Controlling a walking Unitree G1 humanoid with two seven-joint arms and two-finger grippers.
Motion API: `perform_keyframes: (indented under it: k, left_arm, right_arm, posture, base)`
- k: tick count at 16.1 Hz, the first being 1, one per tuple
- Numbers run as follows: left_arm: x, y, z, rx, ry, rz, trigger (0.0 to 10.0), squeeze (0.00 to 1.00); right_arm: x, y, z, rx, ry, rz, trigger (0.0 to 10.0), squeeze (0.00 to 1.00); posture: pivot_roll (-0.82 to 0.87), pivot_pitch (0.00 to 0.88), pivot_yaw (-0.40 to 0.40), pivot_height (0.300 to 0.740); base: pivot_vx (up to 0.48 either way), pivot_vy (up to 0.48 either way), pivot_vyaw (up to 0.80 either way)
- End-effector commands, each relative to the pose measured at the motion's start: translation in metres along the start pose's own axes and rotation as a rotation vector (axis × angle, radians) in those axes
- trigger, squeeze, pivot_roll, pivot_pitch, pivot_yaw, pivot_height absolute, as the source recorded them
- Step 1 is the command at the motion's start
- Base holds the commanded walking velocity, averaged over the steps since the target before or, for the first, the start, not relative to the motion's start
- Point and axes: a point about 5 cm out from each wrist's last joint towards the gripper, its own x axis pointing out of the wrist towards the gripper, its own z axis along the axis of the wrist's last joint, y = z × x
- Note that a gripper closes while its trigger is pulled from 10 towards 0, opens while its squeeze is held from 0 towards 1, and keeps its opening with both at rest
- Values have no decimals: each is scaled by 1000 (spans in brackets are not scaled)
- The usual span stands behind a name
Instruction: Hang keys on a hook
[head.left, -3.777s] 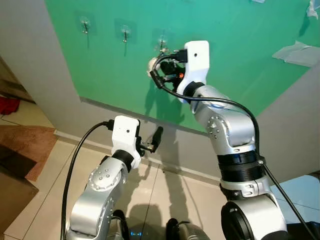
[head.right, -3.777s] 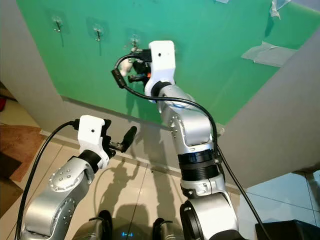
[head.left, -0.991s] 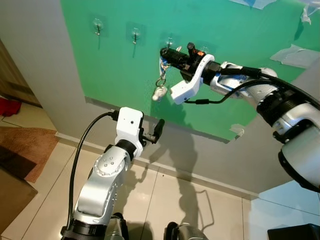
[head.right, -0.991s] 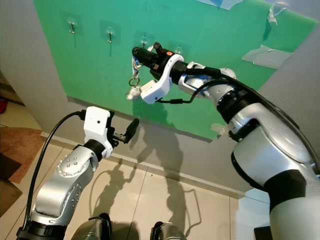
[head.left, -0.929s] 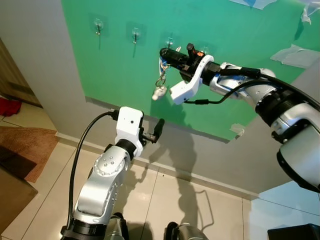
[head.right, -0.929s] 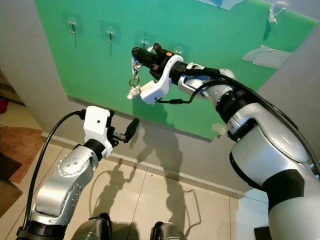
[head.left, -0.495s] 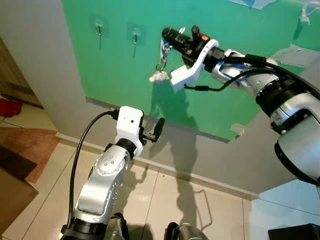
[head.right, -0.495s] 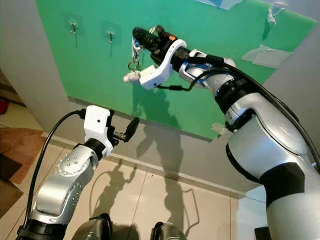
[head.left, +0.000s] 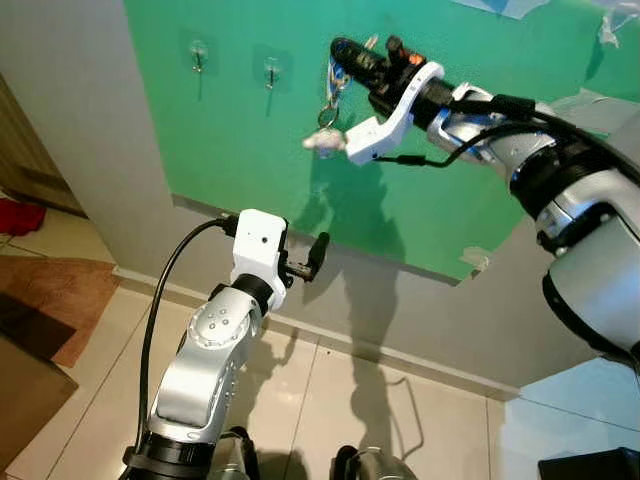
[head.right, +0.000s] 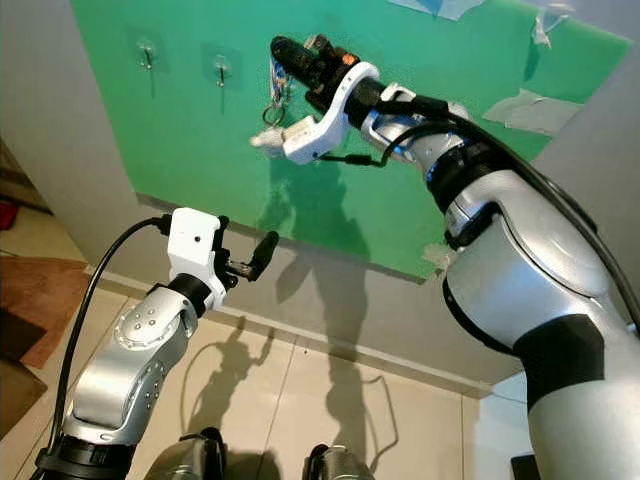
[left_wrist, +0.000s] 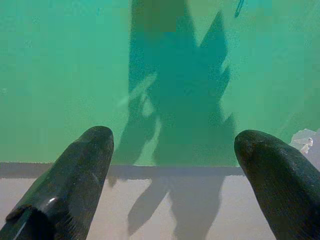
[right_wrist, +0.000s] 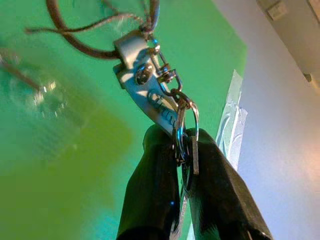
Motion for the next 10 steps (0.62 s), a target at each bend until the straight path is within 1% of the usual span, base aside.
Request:
perform_keyframes:
  k: [1,2,6,10]
  left_arm:
    - [2,-3,0,6,-1,-7,10000,0]
    - [2,-3,0,7,-1,-7,10000,0]
    - [1,-3,0,10,-4,-5,10000,0]
    - [1,-3,0,12,-5,-5,10000,0]
  right_arm:
    - [-1,-2,-9,-30,27,6,0,0]
    - [-3,3,-7,-27,34,31,0,0]
    - [-5,12,-1,-42,38,75,0,0]
    - [-4,15,3,-53,36,97,0,0]
  posture:
    - [-21,72,-102,740]
    - [-17,73,-102,740]
    - [-8,68,-103,740]
    - [-3,63,-106,740]
  base:
    - [0,0,0]
    - [0,0,0]
    - [0,0,0]
    - [0,0,0]
